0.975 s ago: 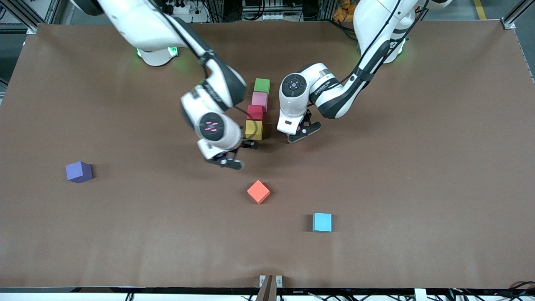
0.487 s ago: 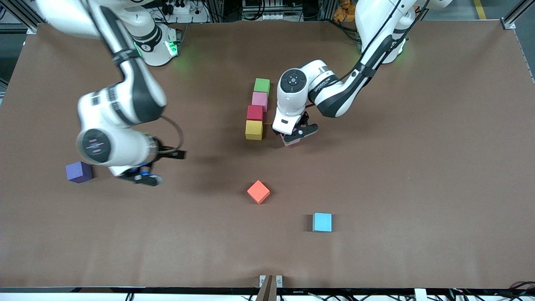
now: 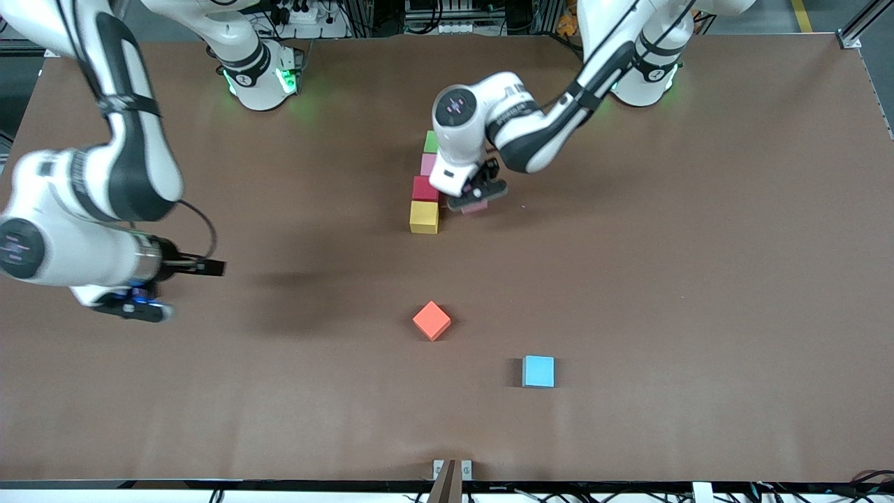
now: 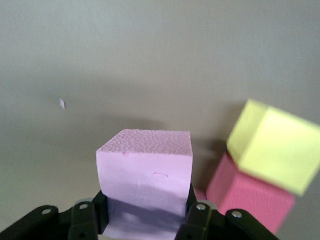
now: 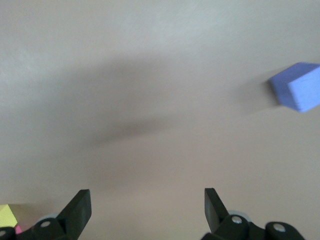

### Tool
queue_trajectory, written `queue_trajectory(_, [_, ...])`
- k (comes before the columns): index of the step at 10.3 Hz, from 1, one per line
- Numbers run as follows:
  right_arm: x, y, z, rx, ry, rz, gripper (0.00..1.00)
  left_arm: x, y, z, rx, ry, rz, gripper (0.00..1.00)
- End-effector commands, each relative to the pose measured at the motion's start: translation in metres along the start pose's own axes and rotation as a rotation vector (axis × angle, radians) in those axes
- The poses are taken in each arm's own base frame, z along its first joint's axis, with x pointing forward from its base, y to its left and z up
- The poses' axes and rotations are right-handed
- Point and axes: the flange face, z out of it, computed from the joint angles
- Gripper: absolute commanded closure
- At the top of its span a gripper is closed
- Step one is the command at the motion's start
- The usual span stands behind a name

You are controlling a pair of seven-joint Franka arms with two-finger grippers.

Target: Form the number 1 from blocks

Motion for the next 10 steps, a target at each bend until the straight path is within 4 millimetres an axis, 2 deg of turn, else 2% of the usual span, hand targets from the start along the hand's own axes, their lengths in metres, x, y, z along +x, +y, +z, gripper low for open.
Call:
queue_trajectory(1, [-0.050, 0.044, -0.066, 0.032, 0.068, -0.006, 0.00, -0.060, -0.001, -0.017, 0.051, -0.010, 0.039, 1.00])
queue_trajectory(3, [-0.089, 0.070, -0.125, 0.057, 0.142, 0.005, 0.00, -0.126, -0.002, -0.014, 0.071, -0.033, 0.104, 1.00])
queue_trajectory(5, [-0.133, 0.082, -0.179, 0.021, 0.237, -0.044, 0.00, -0.178, -0.002, -0.021, 0.061, -0.048, 0.181, 1.00])
queue_trajectory(6, [-0.142, 0.081, -0.196, -0.001, 0.274, -0.072, 0.00, -0.197, -0.004, -0.017, 0.065, -0.053, 0.229, 1.00])
queue_trajectory(8, [-0.146, 0.081, -0.200, 0.006, 0.264, -0.068, 0.00, -0.219, -0.005, 0.001, 0.067, -0.077, 0.351, 1.00])
queue_trajectory(9, [-0.154, 0.074, -0.189, -0.003, 0.180, -0.072, 0.00, -0.228, -0.008, 0.011, 0.055, -0.072, 0.387, 1.00])
queue_trajectory(10, [-0.147, 0.072, -0.184, 0.011, 0.174, -0.084, 0.00, -0.232, -0.013, 0.023, 0.049, -0.048, 0.419, 1.00])
